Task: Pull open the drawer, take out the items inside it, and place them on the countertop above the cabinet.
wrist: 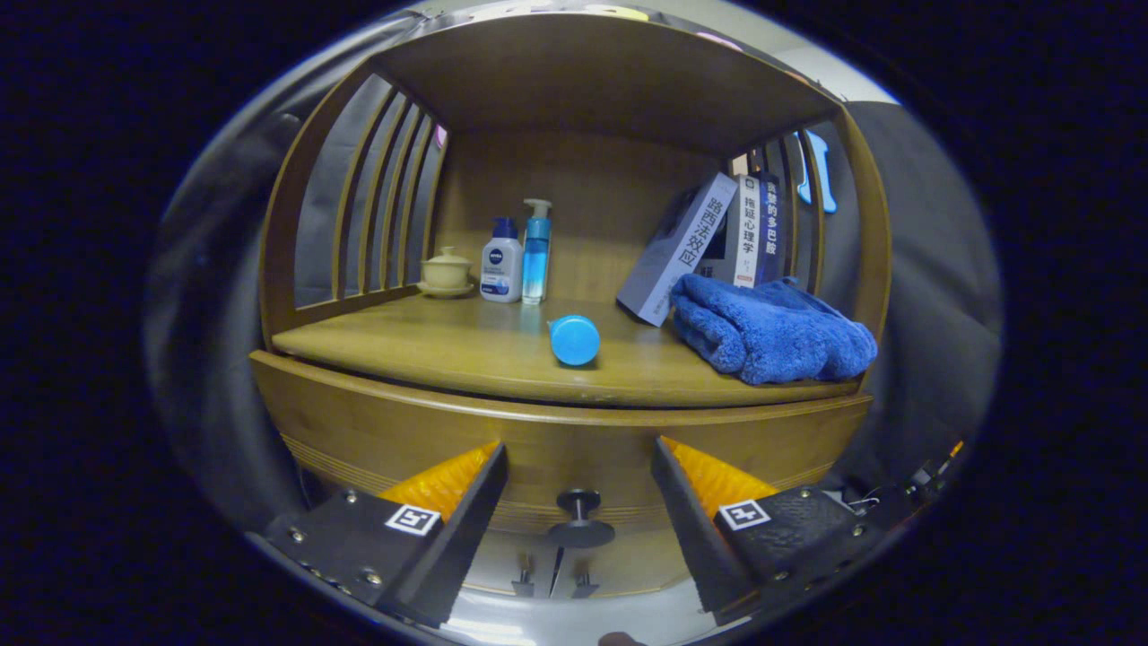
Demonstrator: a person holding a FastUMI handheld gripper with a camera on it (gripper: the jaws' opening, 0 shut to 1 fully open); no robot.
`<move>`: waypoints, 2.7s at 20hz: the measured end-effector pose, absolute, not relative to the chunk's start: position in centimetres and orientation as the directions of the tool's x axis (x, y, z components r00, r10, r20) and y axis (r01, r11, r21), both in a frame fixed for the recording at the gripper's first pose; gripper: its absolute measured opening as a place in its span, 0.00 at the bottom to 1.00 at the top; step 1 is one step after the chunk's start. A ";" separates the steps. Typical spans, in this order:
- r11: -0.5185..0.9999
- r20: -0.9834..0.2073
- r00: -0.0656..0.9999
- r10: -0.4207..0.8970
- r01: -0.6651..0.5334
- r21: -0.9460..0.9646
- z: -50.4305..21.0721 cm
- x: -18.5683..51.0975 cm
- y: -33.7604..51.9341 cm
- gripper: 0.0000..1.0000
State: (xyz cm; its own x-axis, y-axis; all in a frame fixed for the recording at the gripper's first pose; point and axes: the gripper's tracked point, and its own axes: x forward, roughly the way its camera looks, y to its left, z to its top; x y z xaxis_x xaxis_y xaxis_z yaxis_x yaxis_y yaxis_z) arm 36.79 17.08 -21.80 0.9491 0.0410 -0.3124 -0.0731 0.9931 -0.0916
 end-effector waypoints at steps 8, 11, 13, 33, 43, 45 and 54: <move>0.993 -0.295 0.954 0.052 -0.081 -0.090 -21.9 37.6 17.3 0.96; 0.993 -0.289 0.956 0.054 -0.083 -0.089 -21.9 37.6 17.2 0.97; 0.995 -0.296 0.954 0.040 -0.066 -0.079 -21.8 37.3 16.9 0.96; 0.976 0.001 0.976 0.218 -0.218 0.004 -5.9 34.0 -2.2 0.96; 0.944 -0.040 0.945 0.325 -0.321 0.080 -10.3 27.7 -11.3 0.96; 0.945 -0.062 0.949 0.310 -0.301 0.127 -11.8 26.9 -13.0 0.96; 0.963 -0.120 0.973 0.195 -0.166 0.212 -17.2 23.1 -16.9 0.99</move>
State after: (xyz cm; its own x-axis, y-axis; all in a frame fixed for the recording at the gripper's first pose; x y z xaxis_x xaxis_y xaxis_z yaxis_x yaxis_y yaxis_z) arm 23.09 -16.93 -17.24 0.9735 0.1946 -0.1204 -0.1663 0.9630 0.2122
